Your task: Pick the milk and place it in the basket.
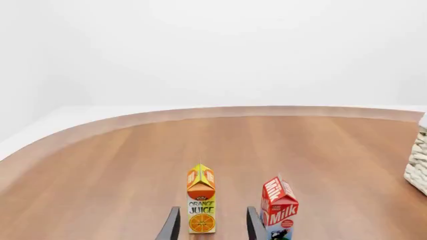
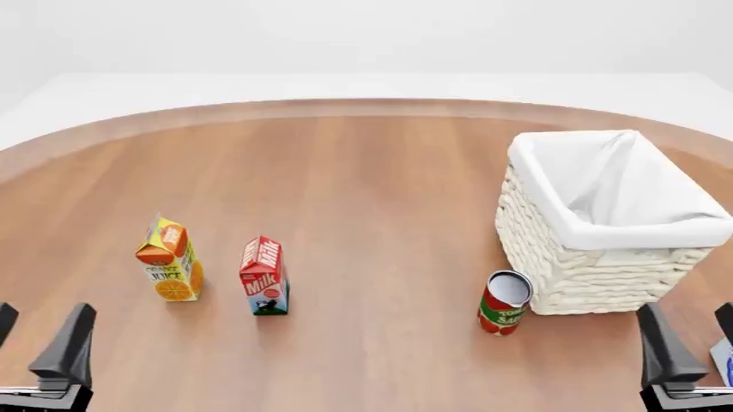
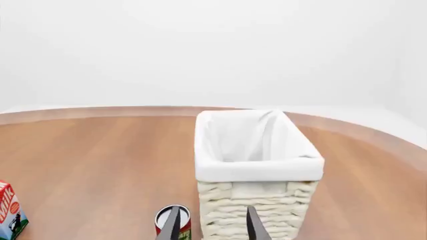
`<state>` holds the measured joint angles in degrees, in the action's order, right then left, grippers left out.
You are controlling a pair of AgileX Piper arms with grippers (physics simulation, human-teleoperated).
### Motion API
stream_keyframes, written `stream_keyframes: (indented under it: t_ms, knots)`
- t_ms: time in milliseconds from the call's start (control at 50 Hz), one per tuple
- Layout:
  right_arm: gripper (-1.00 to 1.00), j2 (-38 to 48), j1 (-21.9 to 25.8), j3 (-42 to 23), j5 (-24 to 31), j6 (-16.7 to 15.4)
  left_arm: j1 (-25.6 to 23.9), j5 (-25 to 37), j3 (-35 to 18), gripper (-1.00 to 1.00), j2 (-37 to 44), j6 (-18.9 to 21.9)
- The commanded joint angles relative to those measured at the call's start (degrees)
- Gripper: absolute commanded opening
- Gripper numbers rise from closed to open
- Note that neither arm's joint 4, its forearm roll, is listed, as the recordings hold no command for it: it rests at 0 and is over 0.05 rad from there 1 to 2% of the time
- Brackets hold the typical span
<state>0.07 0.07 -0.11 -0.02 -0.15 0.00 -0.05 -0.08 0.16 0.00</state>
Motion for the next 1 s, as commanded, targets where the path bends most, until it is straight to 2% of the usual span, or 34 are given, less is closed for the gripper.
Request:
stream_keyframes:
  t_ms: [20, 160, 300, 360, 380, 400, 420, 480, 500, 560, 620, 660, 680, 720, 740, 820, 860, 880, 1000]
  knots:
    - [1.0, 0.0, 0.1, -0.6, -0.1, -1.3, 0.0, -0.2, -0.2, 1.0, 0.4, 0.0]
    - [1.0, 0.0, 1.0, -1.0, 0.5, -2.0, 0.0, -0.3, -0.1, 1.0, 0.5, 0.0]
    - [1.0, 1.0, -0.4, -1.0, 0.4, -2.0, 0.0, -0.5, -0.1, 1.0, 0.6, 0.0]
    - [1.0, 0.0, 1.6, -4.5, 2.9, -0.8, 0.0, -0.5, -0.1, 1.0, 0.6, 0.0]
    - [1.0, 0.1, 0.1, -4.5, 4.2, -1.7, 0.0, -0.5, -0.1, 1.0, 0.6, 0.0]
    - [1.0, 0.4, 0.4, -4.6, 4.9, -0.6, 0.0, -0.5, -0.1, 1.0, 0.6, 0.0]
    - [1.0, 1.9, 0.4, -4.8, 4.9, -1.5, 0.0, -0.5, -0.1, 1.0, 0.6, 0.0]
    - [1.0, 3.1, -0.2, -7.3, 6.5, -0.4, 0.0, -0.4, -0.1, 1.0, 0.5, 0.0]
    - [1.0, 2.0, 1.1, -9.4, 8.7, 0.7, 0.0, -0.3, -0.1, 1.0, 0.4, 0.0]
    - [1.0, 3.2, 3.9, -14.2, 12.5, 0.8, 0.0, -0.3, -0.1, 1.0, 0.4, 0.0]
    - [1.0, 5.4, 5.4, -18.1, 13.8, -2.1, 0.0, -0.3, -0.1, 1.0, 0.4, 0.0]
    - [1.0, 7.2, 6.7, -20.4, 14.6, -2.2, 0.0, -0.3, -0.1, 1.0, 0.4, 0.0]
    - [1.0, 10.0, 7.3, -23.8, 15.7, -2.3, 0.0, -0.2, -0.1, 1.0, 0.3, 0.0]
    - [1.0, 10.9, 7.8, -25.1, 16.2, -1.8, 0.0, -0.2, -0.1, 1.0, 0.3, 0.0]
    - [1.0, 12.4, 8.6, -27.3, 17.0, -3.7, 0.0, -0.2, -0.1, 1.0, 0.3, 0.0]
    - [1.0, 17.3, 11.7, -32.7, 19.2, -6.2, 0.0, -0.1, -0.1, 1.0, 0.3, 0.0]
    - [1.0, 21.5, 13.9, -37.1, 21.4, -5.5, 0.0, -0.1, -0.1, 1.0, 0.3, 0.0]
    - [1.0, 22.6, 14.6, -38.1, 21.9, -6.3, 0.0, -0.1, -0.1, 1.0, 0.3, 0.0]
    - [1.0, 29.3, 19.3, -46.0, 26.0, -6.5, 0.0, -0.3, -0.1, 1.0, 0.4, 0.0]
